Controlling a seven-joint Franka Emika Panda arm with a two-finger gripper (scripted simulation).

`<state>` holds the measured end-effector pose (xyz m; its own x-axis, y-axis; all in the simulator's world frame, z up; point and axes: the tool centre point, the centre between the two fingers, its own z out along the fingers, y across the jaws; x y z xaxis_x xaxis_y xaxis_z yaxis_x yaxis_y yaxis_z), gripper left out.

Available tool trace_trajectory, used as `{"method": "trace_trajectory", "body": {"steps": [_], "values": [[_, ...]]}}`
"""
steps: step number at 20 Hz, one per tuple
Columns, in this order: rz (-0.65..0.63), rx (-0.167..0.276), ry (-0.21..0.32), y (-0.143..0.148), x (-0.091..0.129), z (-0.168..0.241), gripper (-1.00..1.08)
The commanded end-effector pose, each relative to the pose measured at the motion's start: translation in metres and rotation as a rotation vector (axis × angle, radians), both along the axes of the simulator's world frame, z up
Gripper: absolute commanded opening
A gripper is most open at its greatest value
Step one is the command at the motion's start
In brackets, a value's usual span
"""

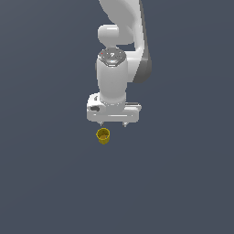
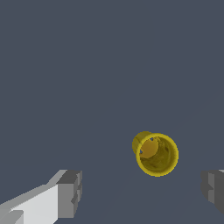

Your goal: Pick up the object and move it to a goal position.

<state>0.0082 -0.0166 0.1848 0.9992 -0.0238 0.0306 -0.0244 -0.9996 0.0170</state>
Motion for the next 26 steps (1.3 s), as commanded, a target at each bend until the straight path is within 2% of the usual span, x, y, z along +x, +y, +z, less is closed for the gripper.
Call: {"method": "trace_trajectory", "body": {"steps": [1,14,26], "values": [[0.000,0.000,0.000,0.000,0.000,0.000,1.00],[0.061,-0.008,-0.023,0.009,0.002,0.011,1.00],[0.134,-0.003,-0.003,-0.013,-0.003,-0.022,1.00]]}}
